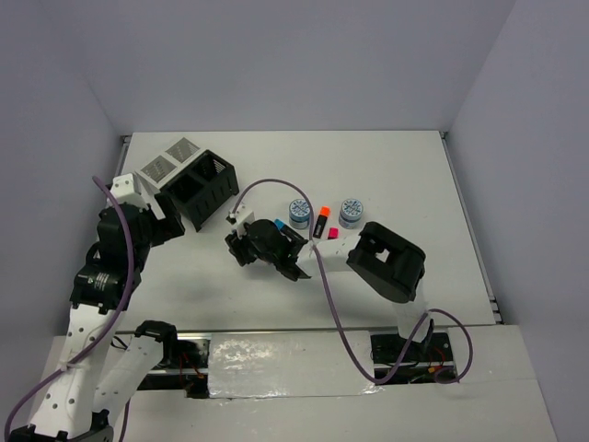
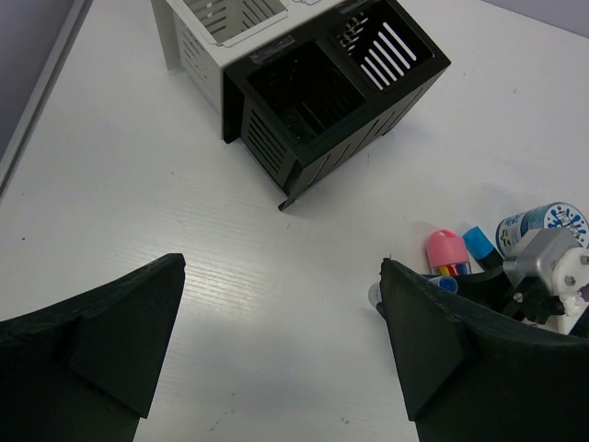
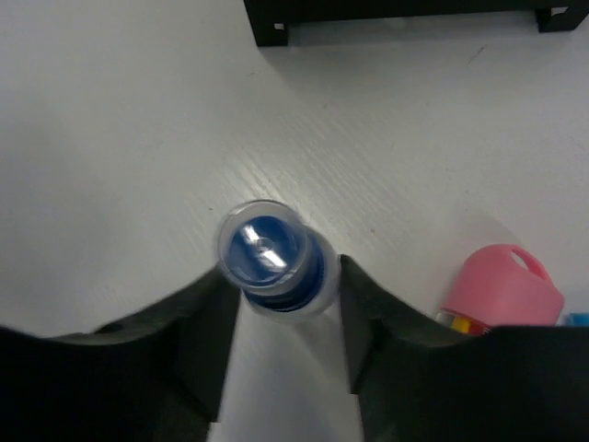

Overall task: Sort the stationery into containers
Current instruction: Pick up the stationery from the center of the board.

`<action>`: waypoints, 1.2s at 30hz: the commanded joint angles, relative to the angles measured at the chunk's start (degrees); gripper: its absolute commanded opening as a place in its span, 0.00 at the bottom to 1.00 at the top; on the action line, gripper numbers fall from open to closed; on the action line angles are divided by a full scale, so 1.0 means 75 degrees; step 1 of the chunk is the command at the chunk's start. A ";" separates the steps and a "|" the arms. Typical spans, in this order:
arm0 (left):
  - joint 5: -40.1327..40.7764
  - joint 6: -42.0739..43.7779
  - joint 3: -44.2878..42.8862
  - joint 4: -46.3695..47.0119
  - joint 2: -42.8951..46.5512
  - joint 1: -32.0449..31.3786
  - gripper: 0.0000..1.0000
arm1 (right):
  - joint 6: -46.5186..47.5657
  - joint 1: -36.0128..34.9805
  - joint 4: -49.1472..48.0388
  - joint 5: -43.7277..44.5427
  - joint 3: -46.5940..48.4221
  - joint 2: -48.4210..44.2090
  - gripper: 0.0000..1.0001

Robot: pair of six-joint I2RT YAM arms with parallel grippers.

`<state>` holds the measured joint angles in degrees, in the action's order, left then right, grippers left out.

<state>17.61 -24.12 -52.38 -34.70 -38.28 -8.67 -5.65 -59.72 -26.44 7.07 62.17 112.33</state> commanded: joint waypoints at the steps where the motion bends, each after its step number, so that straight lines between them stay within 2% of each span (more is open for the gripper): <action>1: -0.0156 0.0075 -0.0024 0.0232 -0.0075 -0.0005 0.99 | -0.0161 0.0053 -0.0682 0.0101 0.0253 0.0233 0.54; 3: -0.0168 0.0087 -0.0035 0.0243 -0.0087 -0.0005 0.99 | -0.0161 0.0088 -0.0717 0.0019 0.0219 0.0303 0.38; 4: -0.0179 0.0087 -0.0024 0.0244 -0.0075 -0.0016 0.99 | -0.0138 0.0100 -0.0822 -0.0075 0.0137 0.0292 0.25; 6: -0.0249 0.0110 -0.0024 0.0279 -0.0075 -0.0016 0.99 | 0.0037 0.0112 -0.1372 -0.0343 -0.0272 0.0012 0.15; 7: -0.0319 0.0122 -0.0024 0.0314 -0.0064 -0.0005 0.99 | 0.0085 0.0100 -0.1710 -0.0438 -0.0425 -0.0152 0.07; 8: -0.0587 0.0145 -0.0047 0.0395 -0.0029 -0.0005 0.99 | 0.0132 0.0088 -0.1841 -0.0694 -0.0740 -0.0571 0.05; 10: -0.1160 0.0250 -0.0047 0.0559 0.0065 -0.0016 0.99 | 0.0214 0.0100 -0.2006 -0.0895 -0.1023 -0.1100 0.05; 11: -0.2185 0.0332 0.0034 0.0873 0.0181 -0.0016 0.99 | 0.0226 0.0100 -0.1914 -0.1441 -0.1186 -0.1393 0.05; 13: -0.3536 0.0508 0.0105 0.1191 0.0264 -0.0016 0.99 | 0.0331 0.0147 -0.1145 -0.2321 -0.1165 -0.2214 0.06; 14: -0.4993 0.0520 0.0152 0.1332 0.0288 -0.0016 0.99 | 0.0343 0.0182 -0.0838 -0.3335 -0.1072 -0.2448 0.06; 16: -0.6384 0.0544 0.0199 0.1789 0.0311 -0.0028 0.99 | 0.0343 0.0380 -0.0215 -0.4488 -0.1047 -0.3011 0.05; 17: -0.6924 0.0451 0.0199 0.1918 0.0381 -0.0028 0.99 | 0.0274 0.0497 -0.0097 -0.5654 -0.1071 -0.3164 0.04; 18: -0.7707 0.0415 0.0199 0.2140 0.0440 -0.0028 0.99 | 0.0168 0.0788 -0.0096 -0.6327 -0.1129 -0.3293 0.03; 20: -0.8274 0.0275 0.0199 0.2352 0.0627 -0.0028 0.99 | -0.0521 0.1106 -0.0621 -0.8022 -0.1409 -0.3586 0.02; 21: -0.8811 0.0240 0.0234 0.2608 0.0686 -0.0028 0.99 | -0.0826 0.1305 -0.1250 -0.8485 -0.1515 -0.3750 0.02; 23: -0.9190 0.0018 0.0409 0.2879 0.0815 -0.0028 0.99 | -0.1239 0.1331 -0.1420 -0.8933 -0.1622 -0.3926 0.00; 27: -0.9706 -0.0206 0.0772 0.3395 0.0804 -0.0040 0.99 | -0.0911 0.1085 -0.0308 -0.9169 -0.1061 -0.4091 0.00; 32: -0.9684 -0.0195 0.0960 0.3513 0.0792 -0.0052 0.99 | -0.1191 0.1049 0.0348 -0.9017 -0.0510 -0.3927 0.00; 36: -0.9461 -0.0077 0.1054 0.3396 0.0699 -0.0063 0.96 | -0.1438 0.0979 0.0396 -0.8923 -0.0438 -0.3927 0.00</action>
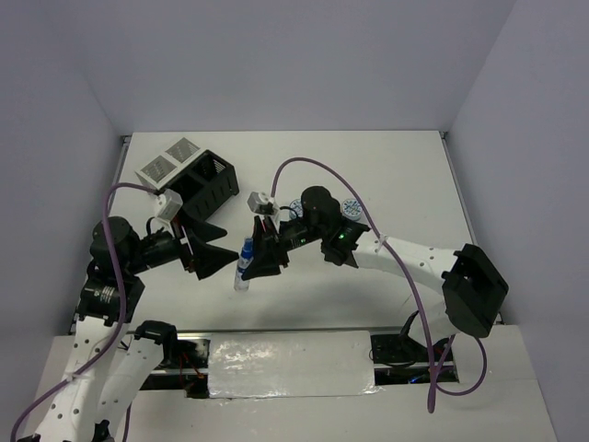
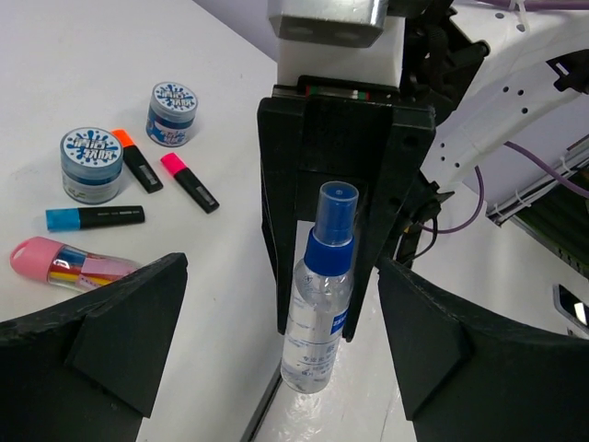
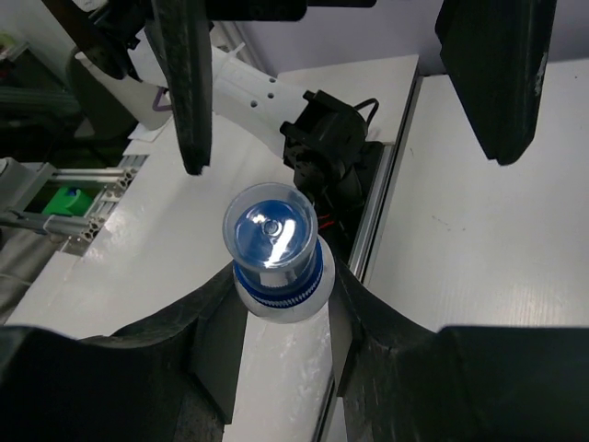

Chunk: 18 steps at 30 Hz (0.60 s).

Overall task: Sort the stationery into containers
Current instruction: Pick up the stationery from the center of the board.

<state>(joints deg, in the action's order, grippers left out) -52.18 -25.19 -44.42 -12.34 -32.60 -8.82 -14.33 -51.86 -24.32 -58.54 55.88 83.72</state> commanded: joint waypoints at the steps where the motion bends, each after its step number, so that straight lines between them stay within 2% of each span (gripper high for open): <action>1: -0.0179 0.0066 0.0005 0.0438 -0.0083 -0.0043 0.95 | -0.0281 -0.0117 0.0183 -0.0093 0.0448 -0.0124 0.00; 8: -0.0659 -0.0227 0.0110 0.0906 -0.0142 -0.0055 0.88 | -0.0070 -0.0270 0.1295 0.0387 0.1115 0.0133 0.00; 15: -0.0694 -0.0192 0.0158 0.0825 -0.0130 -0.0101 0.86 | 0.0117 -0.0457 0.2128 0.0926 0.1736 0.0403 0.00; 18: -0.0741 -0.0192 0.0158 0.0883 -0.0130 -0.0125 0.80 | 0.0246 -0.0527 0.2422 0.1161 0.1971 0.0555 0.00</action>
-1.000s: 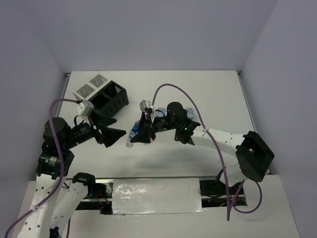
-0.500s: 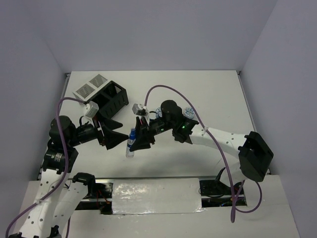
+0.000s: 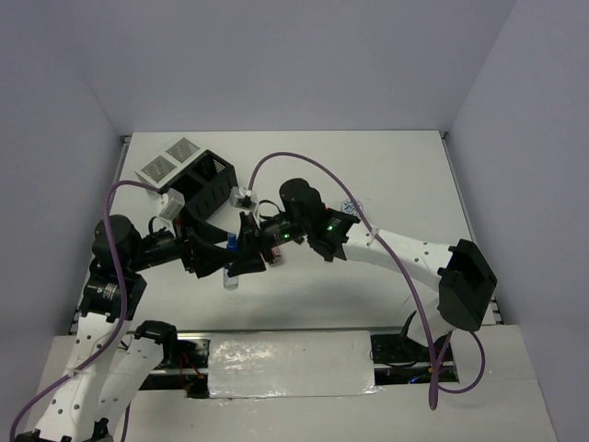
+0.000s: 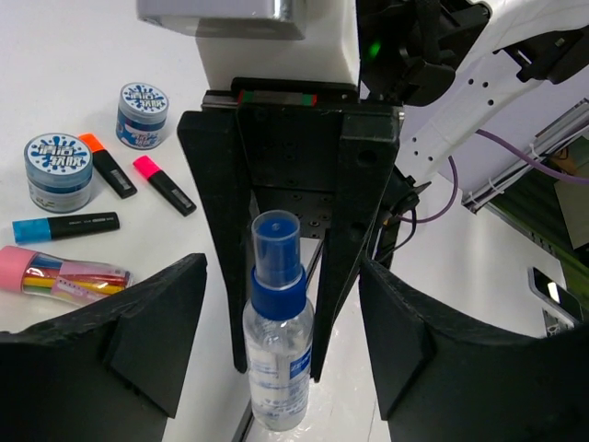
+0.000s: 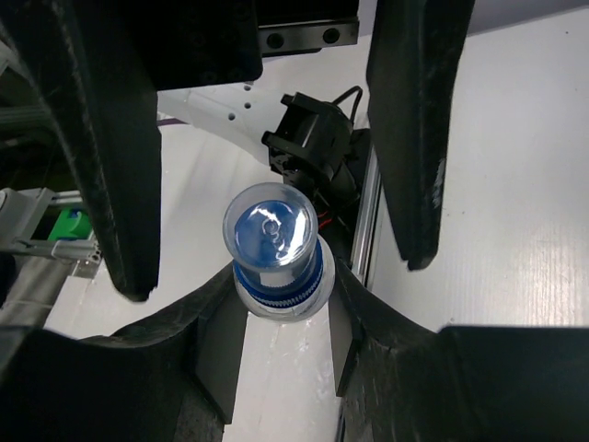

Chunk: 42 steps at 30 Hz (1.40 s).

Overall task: Sort the stationery into containers
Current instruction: Pick up the stationery from the center of the board, then place the stationery in the storage box.

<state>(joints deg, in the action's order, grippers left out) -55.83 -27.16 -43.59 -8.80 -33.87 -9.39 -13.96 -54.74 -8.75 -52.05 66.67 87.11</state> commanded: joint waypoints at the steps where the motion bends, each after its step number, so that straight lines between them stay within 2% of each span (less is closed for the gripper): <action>1: -0.0243 0.0070 0.0047 0.0388 0.0039 -0.0049 0.78 | 0.0150 -0.0143 0.0358 0.0319 0.0555 0.0127 0.00; 2: -0.0231 0.0093 0.0035 0.0365 0.0039 -0.0049 0.74 | 0.0115 -0.0143 0.0335 0.0331 0.0590 0.0151 0.00; 4: -0.0080 0.0199 0.0000 0.0178 0.0027 -0.0061 0.72 | 0.0080 -0.0189 0.0277 0.0249 0.0602 0.0139 0.00; 8: 0.0050 0.0304 -0.0094 0.0025 -0.0101 -0.0061 0.56 | 0.0185 -0.0295 0.0370 0.0249 0.0661 0.0128 0.00; 11: 0.0179 0.0363 -0.0129 -0.0104 -0.0113 -0.0061 0.49 | 0.0138 -0.0318 0.0254 0.0179 0.0567 0.0081 0.00; 14: 0.0237 0.0387 -0.0129 -0.0128 -0.0090 -0.0061 0.50 | 0.0057 -0.0307 0.0054 0.0027 0.0462 -0.0025 0.00; 16: 0.0249 0.0387 -0.0129 -0.0151 -0.0102 -0.0061 0.58 | 0.0044 -0.0330 -0.0005 -0.0020 0.0462 -0.0060 0.00; 18: 0.0272 0.0387 -0.0129 -0.0163 -0.0125 -0.0061 0.59 | 0.0103 -0.0377 0.0053 -0.0009 0.0485 -0.0107 0.00; 22: 0.0179 0.0387 -0.0117 -0.0151 -0.0113 -0.0061 0.42 | 0.0162 -0.0447 0.0124 0.0119 0.0637 -0.0119 0.00; 26: 0.0086 0.0328 -0.0106 -0.0093 -0.0102 -0.0061 0.33 | 0.0162 -0.0447 0.0264 0.0436 0.0836 0.0033 0.00; 27: 0.0062 0.0328 -0.0105 -0.0081 -0.0113 -0.0072 0.28 | 0.0150 -0.0447 0.0358 0.0494 0.0906 0.0080 0.00; 28: 0.0062 0.0328 -0.0117 -0.0093 -0.0113 -0.0073 0.17 | 0.0150 -0.0424 0.0417 0.0541 0.1035 0.0115 0.00; 30: 0.0166 0.0340 -0.0152 -0.0174 -0.0137 -0.0084 0.03 | 0.0138 -0.0424 0.0499 0.0740 0.1129 0.0174 0.00; 32: 0.0505 0.0386 -0.0223 -0.0338 -0.0148 -0.0084 0.00 | 0.0138 -0.0366 0.0465 0.0811 0.1095 0.0128 0.00; 33: 0.0913 0.0387 -0.0234 -0.0408 -0.0160 -0.0084 0.00 | 0.0126 -0.0261 0.0394 0.0835 0.1025 0.0069 0.04; 34: 0.1138 0.0352 -0.0246 -0.0490 -0.0207 -0.0084 0.00 | 0.0045 -0.0190 0.0150 0.0835 0.0792 -0.0094 0.16; 35: 0.1372 0.0340 -0.0269 -0.0537 -0.0242 -0.0084 0.00 | 0.0021 -0.0132 0.0008 0.0846 0.0639 -0.0176 0.51; 36: 0.1896 0.0340 -0.0316 -0.0596 -0.0289 -0.0084 0.00 | 0.0009 -0.0050 -0.0202 0.0835 0.0359 -0.0258 0.76; 37: 0.2180 0.0305 -0.0444 -0.0736 -0.0324 -0.0084 0.00 | -0.0014 0.0102 -0.0320 0.0835 0.0229 -0.0317 0.94; 38: 0.2415 0.0305 -0.0503 -0.0772 -0.0324 -0.0084 0.00 | -0.0142 0.0208 -0.0449 0.0846 0.0088 -0.0434 1.00; 41: 0.3387 0.0176 -0.0808 -0.0831 -0.0394 -0.0084 0.00 | -0.0492 0.0746 -0.0812 0.0964 -0.0451 -0.0633 1.00; 42: 0.4074 0.0118 -0.0994 -0.0854 -0.0487 -0.0084 0.00 | -0.0634 0.0934 -0.1231 0.0929 -0.0858 -0.0716 1.00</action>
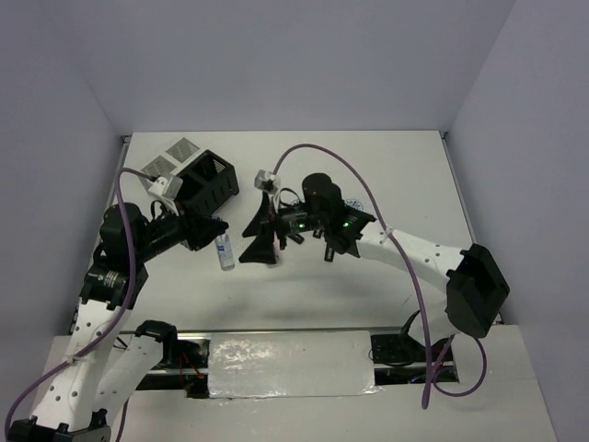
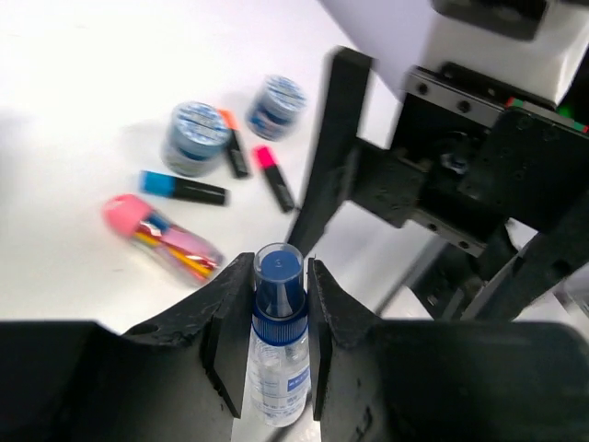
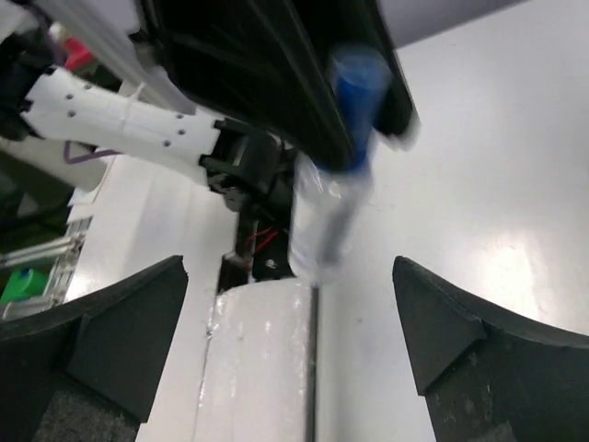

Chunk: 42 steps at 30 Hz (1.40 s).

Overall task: Sort the stationery into containers
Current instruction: Place the stationery in the storage box.

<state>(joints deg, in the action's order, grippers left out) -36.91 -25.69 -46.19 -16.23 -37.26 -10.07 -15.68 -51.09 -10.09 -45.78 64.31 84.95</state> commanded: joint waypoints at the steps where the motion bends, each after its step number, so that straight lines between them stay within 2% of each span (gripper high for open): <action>1: 0.1952 -0.0090 -0.0765 -0.0014 -0.0106 0.0006 0.00 | -0.0568 0.0913 -0.1313 0.0046 -0.0791 -0.0509 1.00; 2: 0.2385 -0.0090 -0.1033 -0.0109 -0.0211 0.0006 0.00 | -0.0964 0.1150 -0.2000 -0.0024 -0.1362 -0.0753 1.00; 3: 0.3260 -0.0136 -0.1164 -0.0226 -0.0456 0.0006 0.00 | -0.1200 0.1465 -0.2424 -0.0106 -0.1705 -0.0895 1.00; 4: 0.3674 -0.0218 -0.1293 -0.0296 -0.0598 0.0006 0.00 | -0.1457 0.2025 -0.2811 -0.0165 -0.2010 -0.1175 1.00; 6: 0.4693 -0.0533 -0.1678 -0.0285 -0.1111 0.0006 0.00 | -0.1845 0.2451 -0.3399 -0.0143 -0.2688 -0.1446 1.00; 7: 0.5580 -0.0663 -0.1820 -0.0239 -0.1335 0.0006 0.00 | -0.1800 0.2615 -0.3297 0.0159 -0.2785 -0.1587 1.00; 9: 0.6522 -0.0769 -0.2277 0.0053 -0.2105 0.0006 0.00 | -0.1357 0.2629 -0.2548 0.0617 -0.2856 -0.1997 1.00; 10: 0.7512 -0.0758 -0.2429 0.0252 -0.2389 0.0018 0.00 | -0.1320 0.2605 -0.2441 0.0875 -0.2891 -0.2103 1.00; 12: 0.8618 -0.0688 -0.2793 0.1024 -0.3280 0.0064 0.00 | -0.1377 0.2605 -0.2440 0.1063 -0.3160 -0.2489 1.00; 13: 0.8740 -0.0212 -0.2852 0.2036 -0.3839 0.0111 0.00 | -0.1459 0.2605 -0.2452 0.1123 -0.3382 -0.2780 1.00; 15: 0.9032 0.0364 -0.2899 0.3236 -0.4417 0.0123 0.00 | -0.1472 0.2605 -0.2499 0.1042 -0.3594 -0.3063 1.00; 19: 0.9561 0.1840 -0.3882 0.5053 -0.6114 0.0252 0.00 | -0.1612 0.2570 -0.2381 0.0878 -0.4027 -0.3778 1.00; 24: 0.9550 0.2066 -0.4772 0.5714 -0.7429 0.0358 0.00 | -0.1987 0.2464 -0.2604 0.0807 -0.4473 -0.4282 1.00; 30: 1.0299 0.2289 -0.5114 0.6206 -0.8824 0.0498 0.00 | -0.2700 0.2406 -0.3715 0.0503 -0.4907 -0.4144 1.00; 38: 0.9434 0.1704 -0.4809 0.6195 -0.9223 0.0943 0.00 | -0.2772 0.2336 -0.3846 0.0514 -0.4743 -0.3838 1.00; 42: 0.9363 0.1738 -0.4809 0.6183 -0.9446 0.1002 0.00 | -0.2878 0.2335 -0.4127 0.0362 -0.4872 -0.3861 1.00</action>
<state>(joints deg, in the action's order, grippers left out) 34.83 -11.22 -81.69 24.67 -106.98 -2.98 -36.42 -33.12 -35.68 -41.54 27.64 56.14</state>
